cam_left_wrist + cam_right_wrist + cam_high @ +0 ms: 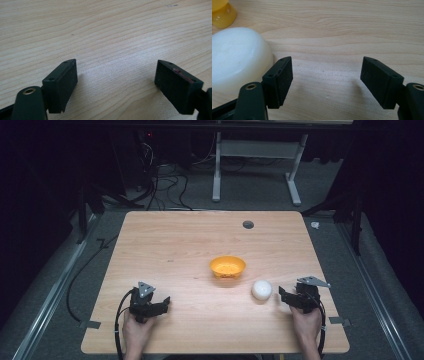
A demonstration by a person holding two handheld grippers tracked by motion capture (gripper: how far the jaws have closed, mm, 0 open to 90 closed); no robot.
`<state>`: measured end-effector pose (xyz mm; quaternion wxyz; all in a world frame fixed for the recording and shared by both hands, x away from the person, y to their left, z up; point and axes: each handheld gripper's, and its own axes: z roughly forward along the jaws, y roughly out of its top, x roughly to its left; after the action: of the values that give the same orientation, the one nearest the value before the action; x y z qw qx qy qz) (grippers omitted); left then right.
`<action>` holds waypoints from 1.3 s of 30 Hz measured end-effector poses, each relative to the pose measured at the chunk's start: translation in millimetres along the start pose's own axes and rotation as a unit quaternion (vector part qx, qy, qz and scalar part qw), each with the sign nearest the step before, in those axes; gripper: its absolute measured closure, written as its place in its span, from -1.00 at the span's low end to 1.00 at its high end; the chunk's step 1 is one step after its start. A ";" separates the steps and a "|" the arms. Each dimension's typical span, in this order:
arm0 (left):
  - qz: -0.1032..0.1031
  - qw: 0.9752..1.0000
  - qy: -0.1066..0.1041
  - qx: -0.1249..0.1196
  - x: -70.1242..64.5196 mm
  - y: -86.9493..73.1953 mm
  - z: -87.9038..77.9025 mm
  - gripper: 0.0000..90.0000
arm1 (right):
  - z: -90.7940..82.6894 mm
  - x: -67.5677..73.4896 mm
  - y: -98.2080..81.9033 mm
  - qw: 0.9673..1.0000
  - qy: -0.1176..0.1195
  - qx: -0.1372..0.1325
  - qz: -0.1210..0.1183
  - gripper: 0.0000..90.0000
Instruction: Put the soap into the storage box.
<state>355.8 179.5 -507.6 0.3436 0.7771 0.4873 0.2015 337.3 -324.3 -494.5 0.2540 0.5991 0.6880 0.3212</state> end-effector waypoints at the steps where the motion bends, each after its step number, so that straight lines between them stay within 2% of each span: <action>1: 0.000 1.000 0.000 0.000 0.0 0.0 0.0 -0.58 | -1.8 0.5 -0.7 1.000 0.001 0.000 0.000 -0.40; 10: 0.000 1.000 0.000 0.000 0.0 0.1 0.1 -0.58 | -16.3 3.7 -8.3 1.000 0.024 -0.005 -0.001 -0.40; 26: 0.000 1.000 0.000 0.000 0.0 0.1 0.1 -0.58 | -32.0 26.7 -18.2 0.998 0.047 -0.010 -0.029 -0.48; 39: 0.000 1.000 0.000 0.000 0.0 0.0 0.0 -0.58 | -23.4 45.9 -9.0 0.996 0.065 -0.008 -0.061 -0.60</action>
<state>355.8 179.4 -507.6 0.3435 0.7769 0.4875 0.2017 307.1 -282.9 -484.0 0.2328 0.5317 0.7358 0.3488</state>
